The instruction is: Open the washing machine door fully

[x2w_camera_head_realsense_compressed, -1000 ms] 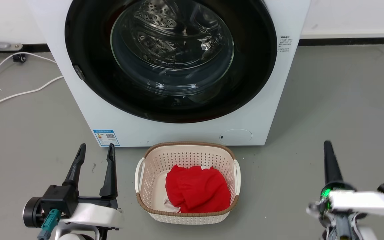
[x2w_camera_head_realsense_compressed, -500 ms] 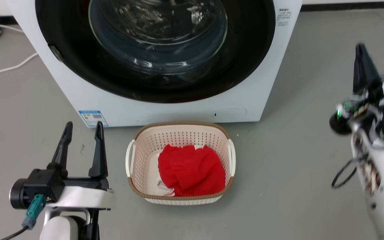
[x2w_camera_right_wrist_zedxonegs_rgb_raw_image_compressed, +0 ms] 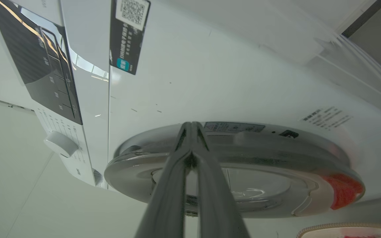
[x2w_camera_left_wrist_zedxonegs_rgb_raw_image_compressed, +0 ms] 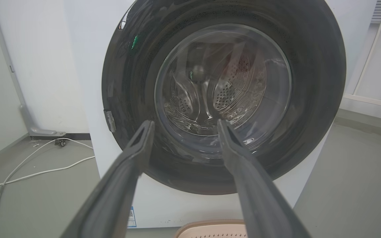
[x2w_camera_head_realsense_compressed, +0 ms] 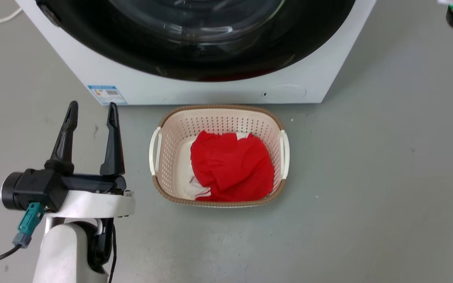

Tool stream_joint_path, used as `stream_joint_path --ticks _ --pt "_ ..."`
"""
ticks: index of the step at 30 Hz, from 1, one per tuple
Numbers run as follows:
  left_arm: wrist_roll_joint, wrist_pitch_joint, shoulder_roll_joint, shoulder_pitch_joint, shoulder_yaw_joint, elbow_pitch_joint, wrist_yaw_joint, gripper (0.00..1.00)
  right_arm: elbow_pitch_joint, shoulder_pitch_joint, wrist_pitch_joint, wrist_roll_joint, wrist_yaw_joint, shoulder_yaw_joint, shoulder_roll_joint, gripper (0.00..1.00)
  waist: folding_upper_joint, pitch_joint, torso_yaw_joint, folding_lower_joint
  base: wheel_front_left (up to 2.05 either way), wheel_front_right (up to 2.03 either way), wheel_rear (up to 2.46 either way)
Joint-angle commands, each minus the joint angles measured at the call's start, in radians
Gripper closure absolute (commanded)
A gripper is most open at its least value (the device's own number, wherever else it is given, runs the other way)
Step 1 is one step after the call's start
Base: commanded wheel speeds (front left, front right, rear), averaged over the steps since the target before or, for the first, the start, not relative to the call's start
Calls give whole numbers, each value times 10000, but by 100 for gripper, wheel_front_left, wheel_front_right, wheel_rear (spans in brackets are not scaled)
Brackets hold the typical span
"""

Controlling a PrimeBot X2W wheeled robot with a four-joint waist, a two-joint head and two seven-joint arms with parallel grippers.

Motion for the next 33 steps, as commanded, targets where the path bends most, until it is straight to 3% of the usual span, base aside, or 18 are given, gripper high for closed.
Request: stream_joint_path --ticks 1,5,10,20,33 --pt "-23 -23 44 -184 -46 -54 0 0 485 -488 368 -200 0 293 186 100 0 381 191 -1 0 0 0" --pt "-56 -23 69 -410 -82 -136 0 0 1285 -1479 1108 -794 0 993 382 100 0 727 304 -1 0 0 0" --pt "-67 -23 114 -628 -71 -225 0 0 1566 -2083 1235 -1237 0 1444 620 100 0 1166 391 -1 0 0 0" --pt "-90 -23 201 -957 -211 -248 0 0 1577 -2300 1146 -1241 0 1411 908 100 0 1795 428 -1 0 0 0" --pt "-42 -23 113 -993 -189 -126 0 0 1571 -2078 3328 -974 0 1498 931 100 0 1518 294 -1 0 0 0"
